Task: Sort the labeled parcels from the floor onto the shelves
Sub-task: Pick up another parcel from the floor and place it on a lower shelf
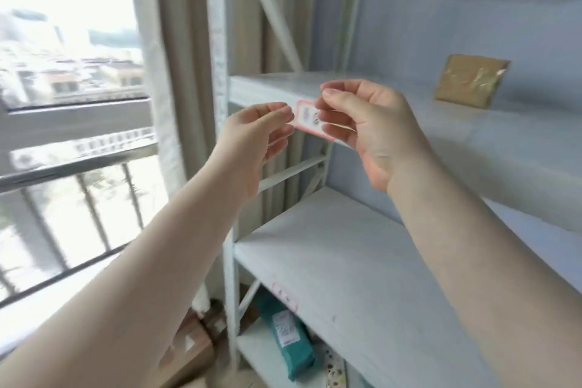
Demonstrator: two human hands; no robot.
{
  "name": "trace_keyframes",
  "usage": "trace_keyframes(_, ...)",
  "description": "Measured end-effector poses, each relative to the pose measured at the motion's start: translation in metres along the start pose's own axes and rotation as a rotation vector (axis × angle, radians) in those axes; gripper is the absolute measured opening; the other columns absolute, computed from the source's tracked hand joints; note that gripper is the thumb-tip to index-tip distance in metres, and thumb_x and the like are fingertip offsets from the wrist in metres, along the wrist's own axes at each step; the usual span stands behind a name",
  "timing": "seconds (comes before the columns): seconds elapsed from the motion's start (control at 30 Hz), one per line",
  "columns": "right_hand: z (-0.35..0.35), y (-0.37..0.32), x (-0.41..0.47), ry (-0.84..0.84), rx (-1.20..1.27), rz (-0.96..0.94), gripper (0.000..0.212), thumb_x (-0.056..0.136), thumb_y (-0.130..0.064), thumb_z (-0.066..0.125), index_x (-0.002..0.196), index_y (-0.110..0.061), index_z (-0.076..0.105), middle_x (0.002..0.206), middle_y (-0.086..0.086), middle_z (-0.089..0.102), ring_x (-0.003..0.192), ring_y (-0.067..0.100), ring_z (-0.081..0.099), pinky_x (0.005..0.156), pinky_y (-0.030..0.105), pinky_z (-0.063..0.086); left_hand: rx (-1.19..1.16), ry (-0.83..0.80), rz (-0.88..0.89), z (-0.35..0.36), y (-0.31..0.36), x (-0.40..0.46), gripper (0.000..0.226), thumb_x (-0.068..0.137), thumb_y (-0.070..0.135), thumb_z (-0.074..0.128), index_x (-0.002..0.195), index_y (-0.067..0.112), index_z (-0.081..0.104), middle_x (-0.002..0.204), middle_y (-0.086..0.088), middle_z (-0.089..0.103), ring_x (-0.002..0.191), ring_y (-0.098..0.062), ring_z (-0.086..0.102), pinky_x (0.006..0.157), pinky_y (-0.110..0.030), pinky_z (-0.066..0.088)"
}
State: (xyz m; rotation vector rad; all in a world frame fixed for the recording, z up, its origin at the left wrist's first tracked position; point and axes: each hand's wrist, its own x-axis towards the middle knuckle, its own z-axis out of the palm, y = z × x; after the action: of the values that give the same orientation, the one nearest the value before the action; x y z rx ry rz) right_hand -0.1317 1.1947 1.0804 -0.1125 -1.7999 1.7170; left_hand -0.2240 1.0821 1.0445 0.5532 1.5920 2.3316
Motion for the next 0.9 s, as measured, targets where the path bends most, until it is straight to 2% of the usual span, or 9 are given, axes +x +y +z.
trace_keyframes(0.07, 0.028, 0.014, -0.020, -0.116, 0.026, 0.074, 0.006, 0.089, -0.010, 0.064, 0.086, -0.015, 0.067, 0.077, 0.001, 0.070, 0.069, 0.011, 0.064, 0.065, 0.020, 0.055, -0.002, 0.095, -0.001, -0.032, -0.007, -0.024, 0.003, 0.092, 0.017, 0.065, 0.094, 0.018, 0.067, 0.088, 0.002, 0.070, 0.080, -0.010, 0.067, 0.072, -0.020, 0.052)
trace_keyframes(0.27, 0.100, 0.076, -0.078, -0.253, 0.084, 0.312, 0.004, 0.088, -0.011, 0.065, 0.092, -0.013, 0.067, 0.078, 0.001, 0.071, 0.070, 0.011, 0.065, 0.068, 0.020, 0.056, -0.025, 0.345, -0.048, -0.124, -0.029, -0.097, 0.004, 0.091, 0.013, 0.065, 0.092, 0.017, 0.067, 0.085, 0.001, 0.070, 0.082, -0.013, 0.065, 0.079, -0.023, 0.053)
trace_keyframes(0.4, 0.159, 0.116, -0.141, -0.389, 0.104, 0.482, 0.002, 0.088, -0.011, 0.066, 0.090, -0.013, 0.066, 0.081, 0.004, 0.070, 0.073, 0.015, 0.064, 0.073, 0.024, 0.054, -0.046, 0.530, -0.102, -0.198, -0.048, -0.170, 0.004, 0.091, 0.014, 0.066, 0.092, 0.017, 0.067, 0.083, 0.004, 0.072, 0.081, -0.013, 0.067, 0.073, -0.022, 0.053)
trace_keyframes(0.6, 0.261, 0.152, -0.266, -0.625, 0.094, 0.668, 0.004, 0.088, -0.013, 0.067, 0.085, -0.016, 0.068, 0.078, 0.002, 0.071, 0.074, 0.015, 0.064, 0.076, 0.027, 0.054, -0.022, 0.830, -0.172, -0.304, -0.066, -0.308, 0.007, 0.091, 0.014, 0.067, 0.095, 0.019, 0.067, 0.097, -0.002, 0.071, 0.090, -0.015, 0.068, 0.078, -0.024, 0.052)
trace_keyframes(0.7, 0.310, 0.158, -0.336, -0.741, 0.073, 0.701, 0.003, 0.087, -0.015, 0.067, 0.088, -0.016, 0.069, 0.081, 0.004, 0.072, 0.075, 0.015, 0.065, 0.077, 0.029, 0.055, -0.029, 0.957, -0.196, -0.351, -0.068, -0.387, 0.007, 0.091, 0.014, 0.066, 0.093, 0.021, 0.067, 0.096, -0.001, 0.071, 0.088, -0.013, 0.067, 0.077, -0.023, 0.052)
trace_keyframes(0.9, 0.396, 0.157, -0.471, -0.939, 0.064, 0.791, 0.010, 0.088, -0.013, 0.066, 0.097, -0.011, 0.068, 0.088, 0.007, 0.071, 0.082, 0.018, 0.064, 0.075, 0.023, 0.055, -0.065, 1.196, -0.209, -0.425, -0.063, -0.546, 0.007, 0.092, 0.013, 0.064, 0.092, 0.020, 0.065, 0.094, -0.001, 0.069, 0.082, -0.010, 0.065, 0.073, -0.020, 0.050)
